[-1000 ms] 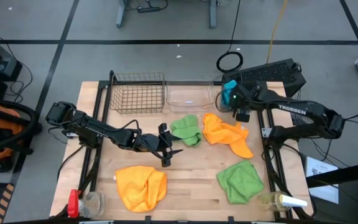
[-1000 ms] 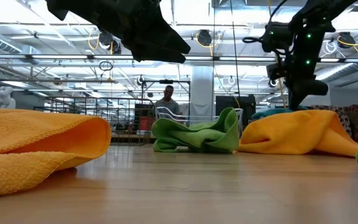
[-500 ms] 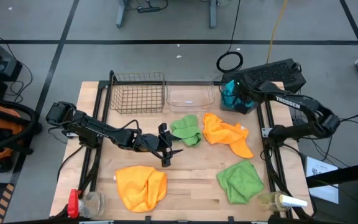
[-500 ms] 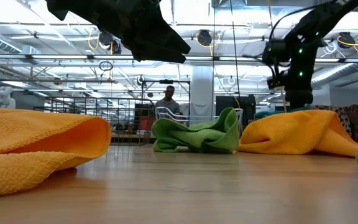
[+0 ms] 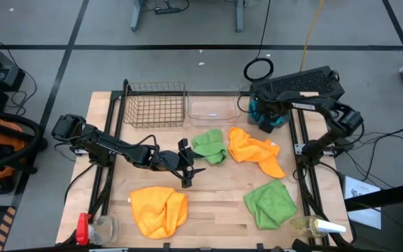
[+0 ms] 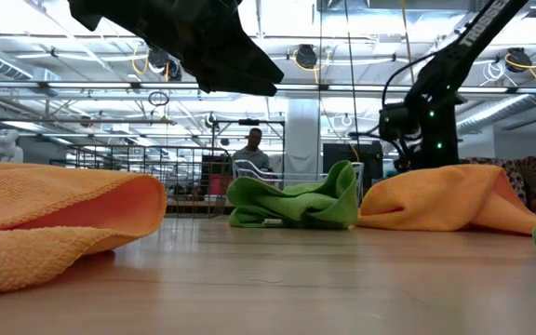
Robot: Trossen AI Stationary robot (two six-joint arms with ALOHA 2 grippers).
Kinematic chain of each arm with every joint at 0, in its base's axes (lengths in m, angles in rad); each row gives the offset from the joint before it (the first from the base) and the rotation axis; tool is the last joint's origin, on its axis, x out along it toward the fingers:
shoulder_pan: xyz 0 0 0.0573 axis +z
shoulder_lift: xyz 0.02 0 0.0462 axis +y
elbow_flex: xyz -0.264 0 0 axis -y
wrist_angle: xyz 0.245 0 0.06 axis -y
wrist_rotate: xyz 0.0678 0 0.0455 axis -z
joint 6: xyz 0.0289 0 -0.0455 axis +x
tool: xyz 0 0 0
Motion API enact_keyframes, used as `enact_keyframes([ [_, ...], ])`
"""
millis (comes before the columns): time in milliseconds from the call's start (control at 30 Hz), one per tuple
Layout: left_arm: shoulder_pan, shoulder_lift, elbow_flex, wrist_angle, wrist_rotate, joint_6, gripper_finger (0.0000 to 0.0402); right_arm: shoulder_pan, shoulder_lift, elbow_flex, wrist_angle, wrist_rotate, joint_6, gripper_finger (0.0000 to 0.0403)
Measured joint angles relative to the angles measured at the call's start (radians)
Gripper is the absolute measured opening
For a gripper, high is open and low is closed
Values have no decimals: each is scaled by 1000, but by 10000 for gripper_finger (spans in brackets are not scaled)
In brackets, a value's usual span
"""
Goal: Sort microfiber towel by color & place in baskets
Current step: Put the blue microfiber towel into the black bin
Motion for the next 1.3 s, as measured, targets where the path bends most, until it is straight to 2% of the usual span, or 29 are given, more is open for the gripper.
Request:
enact_keyframes([
  [167,0,0,0,0,0,-2,238,0,27,2,-2,-36,21,4],
  [333,0,0,0,-14,0,-3,238,0,-30,0,-16,-75,25,25],
  [700,0,0,0,-15,0,-8,238,0,-208,0,-78,-71,93,127],
  [767,0,0,0,-15,0,-8,238,4,-239,2,-82,-84,135,141],
  [867,0,0,0,-15,0,-8,238,20,-271,44,-83,-100,302,147],
  [933,0,0,0,-14,0,-8,238,33,-281,82,-84,-101,360,141],
  [1033,0,0,0,-14,0,-8,238,42,-260,135,-84,-94,358,115],
  [1233,0,0,0,-14,0,-8,238,9,-118,168,-14,-95,364,18],
  [1300,0,0,0,-14,0,-8,238,2,-61,169,10,-95,387,8],
])
